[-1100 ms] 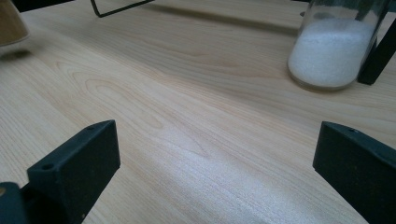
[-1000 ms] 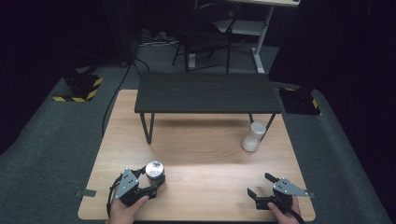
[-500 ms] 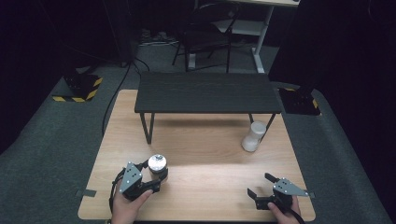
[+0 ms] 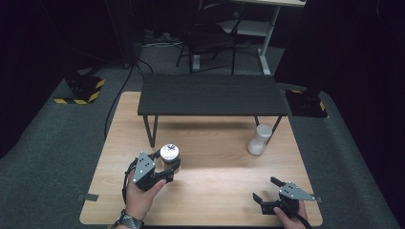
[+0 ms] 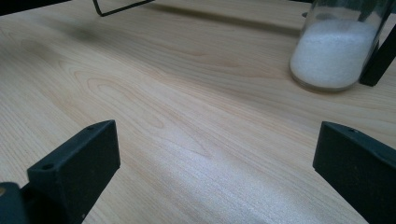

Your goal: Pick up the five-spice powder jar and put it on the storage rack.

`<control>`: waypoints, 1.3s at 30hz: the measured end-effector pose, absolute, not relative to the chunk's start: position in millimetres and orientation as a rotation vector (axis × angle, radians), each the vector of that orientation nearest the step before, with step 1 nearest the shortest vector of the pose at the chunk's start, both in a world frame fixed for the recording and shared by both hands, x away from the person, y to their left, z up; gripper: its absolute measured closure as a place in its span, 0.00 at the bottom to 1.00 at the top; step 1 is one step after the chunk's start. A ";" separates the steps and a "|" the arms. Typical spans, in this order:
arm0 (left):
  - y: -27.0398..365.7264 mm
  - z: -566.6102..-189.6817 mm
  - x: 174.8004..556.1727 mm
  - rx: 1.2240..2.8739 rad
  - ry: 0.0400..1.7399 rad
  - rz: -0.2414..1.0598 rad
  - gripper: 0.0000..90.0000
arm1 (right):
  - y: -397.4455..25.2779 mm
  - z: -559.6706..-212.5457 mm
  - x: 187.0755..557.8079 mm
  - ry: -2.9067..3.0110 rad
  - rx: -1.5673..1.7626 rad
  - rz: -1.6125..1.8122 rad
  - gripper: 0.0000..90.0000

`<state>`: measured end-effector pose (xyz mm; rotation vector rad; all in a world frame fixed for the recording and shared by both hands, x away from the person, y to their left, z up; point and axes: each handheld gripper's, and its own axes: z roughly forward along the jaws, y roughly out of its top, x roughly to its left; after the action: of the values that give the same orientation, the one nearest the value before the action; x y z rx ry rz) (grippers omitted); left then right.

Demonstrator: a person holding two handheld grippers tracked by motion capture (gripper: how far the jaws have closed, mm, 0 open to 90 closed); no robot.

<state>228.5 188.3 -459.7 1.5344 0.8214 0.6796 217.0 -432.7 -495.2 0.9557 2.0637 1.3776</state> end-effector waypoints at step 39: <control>149.7 -351.8 275.0 1.487 0.807 0.807 0.34 | -433.7 -495.6 217.4 2.066 0.951 1.384 0.00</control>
<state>275.0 149.7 -351.8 1.4866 0.8070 0.8071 217.4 -433.7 -495.6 0.9509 2.0663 1.3845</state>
